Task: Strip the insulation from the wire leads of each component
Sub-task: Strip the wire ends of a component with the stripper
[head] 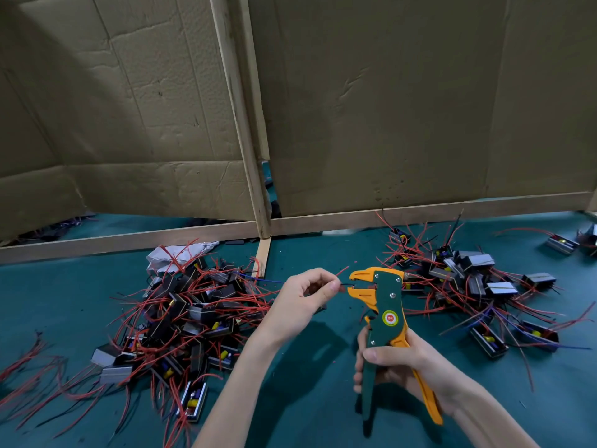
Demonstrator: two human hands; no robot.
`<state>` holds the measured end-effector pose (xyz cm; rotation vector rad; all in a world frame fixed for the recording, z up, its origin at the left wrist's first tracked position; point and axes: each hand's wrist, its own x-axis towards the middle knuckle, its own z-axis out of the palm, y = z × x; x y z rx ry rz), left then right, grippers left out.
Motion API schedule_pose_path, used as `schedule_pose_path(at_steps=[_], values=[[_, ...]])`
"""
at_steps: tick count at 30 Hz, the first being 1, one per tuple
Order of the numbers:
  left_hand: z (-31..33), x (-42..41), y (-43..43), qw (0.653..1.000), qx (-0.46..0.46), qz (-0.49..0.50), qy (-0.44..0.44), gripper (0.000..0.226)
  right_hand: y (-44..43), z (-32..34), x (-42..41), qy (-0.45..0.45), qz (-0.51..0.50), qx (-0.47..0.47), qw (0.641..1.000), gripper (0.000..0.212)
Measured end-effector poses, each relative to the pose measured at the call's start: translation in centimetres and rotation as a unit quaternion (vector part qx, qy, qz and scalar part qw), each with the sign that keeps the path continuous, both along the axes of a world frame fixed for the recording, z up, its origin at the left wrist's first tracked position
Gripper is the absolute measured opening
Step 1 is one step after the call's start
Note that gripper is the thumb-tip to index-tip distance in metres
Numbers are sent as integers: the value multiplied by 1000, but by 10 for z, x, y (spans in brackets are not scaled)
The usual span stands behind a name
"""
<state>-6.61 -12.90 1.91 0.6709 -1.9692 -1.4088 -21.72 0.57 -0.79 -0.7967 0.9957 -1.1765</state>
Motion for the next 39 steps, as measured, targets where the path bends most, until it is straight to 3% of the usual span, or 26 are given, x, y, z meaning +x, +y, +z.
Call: schedule_pose_path(at_steps=[16, 22, 25, 28, 30, 33, 39], values=[[5, 8, -2, 998, 22, -51, -40, 21, 1, -3, 8, 5, 7, 22, 1000, 27], [6, 15, -6, 996, 26, -66, -52, 17, 4, -5, 25, 37, -45, 81, 995, 35], [5, 17, -8, 996, 33, -68, -51, 16, 5, -5, 39, 37, -83, 92, 992, 27], [-1, 13, -7, 996, 42, -42, -63, 16, 2, -12, 49, 52, -146, 92, 984, 32], [-5, 6, -5, 997, 32, -21, -72, 18, 0, -13, 51, 3, -169, 77, 983, 25], [-6, -1, -6, 992, -59, 53, -98, 17, -5, -9, 47, -103, -157, 46, 981, 14], [20, -27, -3, 962, -178, 205, -29, 10, -12, -14, 32, -141, -171, 54, 974, 14]])
